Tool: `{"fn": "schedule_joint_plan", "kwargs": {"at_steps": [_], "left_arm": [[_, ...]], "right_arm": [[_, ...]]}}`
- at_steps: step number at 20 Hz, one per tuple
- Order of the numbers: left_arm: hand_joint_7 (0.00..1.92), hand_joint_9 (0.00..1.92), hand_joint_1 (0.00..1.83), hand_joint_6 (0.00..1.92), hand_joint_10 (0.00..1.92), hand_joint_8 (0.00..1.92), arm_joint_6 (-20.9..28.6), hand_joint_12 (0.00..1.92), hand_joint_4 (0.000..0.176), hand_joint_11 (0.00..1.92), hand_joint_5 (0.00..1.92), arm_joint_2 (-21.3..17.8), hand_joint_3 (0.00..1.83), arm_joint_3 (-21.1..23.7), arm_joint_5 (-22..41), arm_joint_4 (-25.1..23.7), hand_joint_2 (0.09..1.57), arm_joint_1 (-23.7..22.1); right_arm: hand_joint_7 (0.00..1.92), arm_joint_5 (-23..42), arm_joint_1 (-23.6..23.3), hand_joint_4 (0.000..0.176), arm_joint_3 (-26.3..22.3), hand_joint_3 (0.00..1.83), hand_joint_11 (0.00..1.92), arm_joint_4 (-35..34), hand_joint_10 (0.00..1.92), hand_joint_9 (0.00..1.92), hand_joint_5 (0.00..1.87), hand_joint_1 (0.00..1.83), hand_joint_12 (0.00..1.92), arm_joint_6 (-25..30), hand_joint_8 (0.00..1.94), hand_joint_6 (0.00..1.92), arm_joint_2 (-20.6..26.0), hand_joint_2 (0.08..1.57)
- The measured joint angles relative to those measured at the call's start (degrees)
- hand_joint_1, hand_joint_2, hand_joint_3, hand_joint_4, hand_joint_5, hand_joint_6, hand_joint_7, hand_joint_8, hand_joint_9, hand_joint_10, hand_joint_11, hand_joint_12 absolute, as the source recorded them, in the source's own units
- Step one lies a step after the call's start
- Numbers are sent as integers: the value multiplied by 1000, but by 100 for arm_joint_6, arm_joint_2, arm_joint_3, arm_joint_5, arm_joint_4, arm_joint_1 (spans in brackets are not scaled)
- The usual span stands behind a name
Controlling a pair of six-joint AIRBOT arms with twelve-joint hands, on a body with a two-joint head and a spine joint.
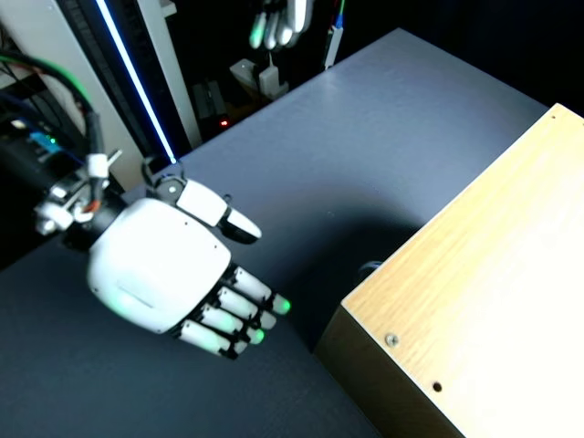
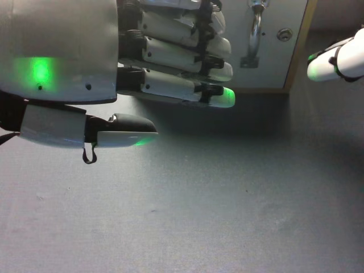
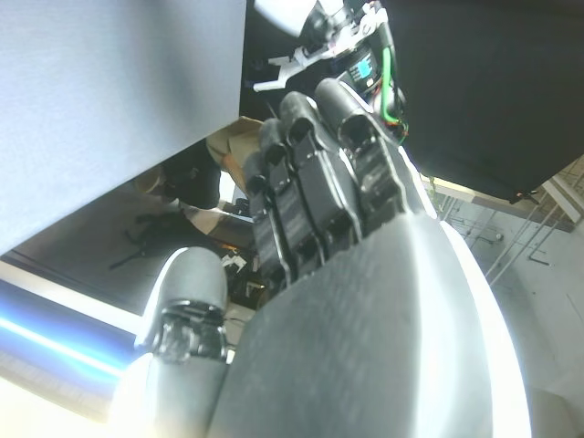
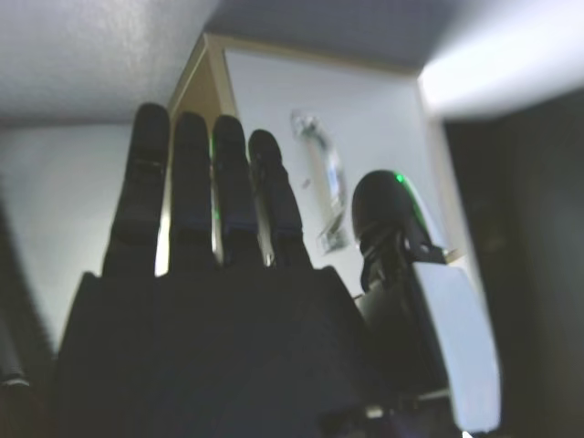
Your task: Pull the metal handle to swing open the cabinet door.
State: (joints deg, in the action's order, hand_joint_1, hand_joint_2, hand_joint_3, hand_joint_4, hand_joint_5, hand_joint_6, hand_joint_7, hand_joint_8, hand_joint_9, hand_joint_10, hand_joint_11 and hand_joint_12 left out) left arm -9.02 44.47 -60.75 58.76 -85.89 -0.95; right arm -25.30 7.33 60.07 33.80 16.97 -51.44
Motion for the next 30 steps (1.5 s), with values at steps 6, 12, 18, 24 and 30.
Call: {"fn": "schedule_joint_plan", "kwargs": {"at_steps": [6,12,18,24,30], "left_arm": [[466,446,0,6,1,2,0,757,0,121,433,0,152,0,0,-2,1571,0],[477,460,0,5,4,3,2,812,0,114,453,0,130,0,2,0,1571,0],[498,481,0,8,9,8,2,816,0,145,472,0,129,0,2,-2,1571,0],[500,479,0,3,3,4,0,801,0,148,471,0,155,0,4,-2,1571,0],[520,497,0,2,3,3,0,749,0,156,499,0,183,0,2,0,1571,0]], "right_arm": [[191,114,-153,0,-2,82,0,238,4,181,166,0,570,1222,2,4,13,1571],[206,197,-251,0,-280,40,0,177,4,190,195,0,607,1665,5,10,-20,1571],[197,341,-249,0,-343,45,0,175,0,179,194,0,604,1821,0,3,-15,1571],[238,977,17,0,85,82,0,166,9,220,223,0,697,2251,6,7,-411,1571],[265,1543,337,0,568,101,0,-275,7,243,244,0,753,2267,5,7,-597,1571]]}}
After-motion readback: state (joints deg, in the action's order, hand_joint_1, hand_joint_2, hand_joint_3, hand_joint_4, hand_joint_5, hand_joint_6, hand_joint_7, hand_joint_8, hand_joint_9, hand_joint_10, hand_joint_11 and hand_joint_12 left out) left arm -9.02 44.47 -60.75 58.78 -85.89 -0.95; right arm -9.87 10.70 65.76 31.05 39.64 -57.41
